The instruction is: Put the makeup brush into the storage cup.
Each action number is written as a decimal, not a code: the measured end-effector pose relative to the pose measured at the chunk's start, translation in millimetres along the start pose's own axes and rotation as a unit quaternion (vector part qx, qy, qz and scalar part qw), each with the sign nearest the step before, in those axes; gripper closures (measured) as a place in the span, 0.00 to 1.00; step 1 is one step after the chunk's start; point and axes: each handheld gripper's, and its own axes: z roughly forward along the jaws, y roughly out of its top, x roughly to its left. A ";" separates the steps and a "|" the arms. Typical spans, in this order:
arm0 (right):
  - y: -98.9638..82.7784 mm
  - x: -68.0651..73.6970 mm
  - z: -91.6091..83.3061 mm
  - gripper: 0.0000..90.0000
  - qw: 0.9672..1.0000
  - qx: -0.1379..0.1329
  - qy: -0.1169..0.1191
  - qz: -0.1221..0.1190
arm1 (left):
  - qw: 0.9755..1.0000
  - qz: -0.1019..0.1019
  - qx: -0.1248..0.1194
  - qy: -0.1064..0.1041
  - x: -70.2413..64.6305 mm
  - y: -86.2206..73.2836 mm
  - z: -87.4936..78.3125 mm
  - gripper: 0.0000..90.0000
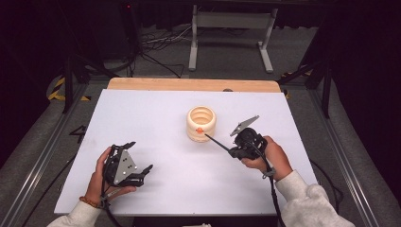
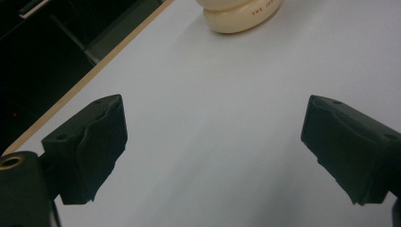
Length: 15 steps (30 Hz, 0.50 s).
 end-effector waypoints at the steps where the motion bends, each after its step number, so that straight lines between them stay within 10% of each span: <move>1: 2.2 1.8 -0.9 0.94 1.000 -0.002 0.001 -0.003 | 1.000 0.009 0.002 0.000 -1.4 2.7 2.1 0.10; 9: 19.7 14.7 -0.3 0.94 1.000 -0.010 0.020 -0.022 | 0.997 0.068 -0.009 0.018 -14.7 25.8 17.8 0.12; 15: 32.6 27.5 10.8 0.93 0.999 -0.004 0.035 -0.040 | 0.991 0.131 -0.004 0.036 -27.0 37.5 29.0 0.15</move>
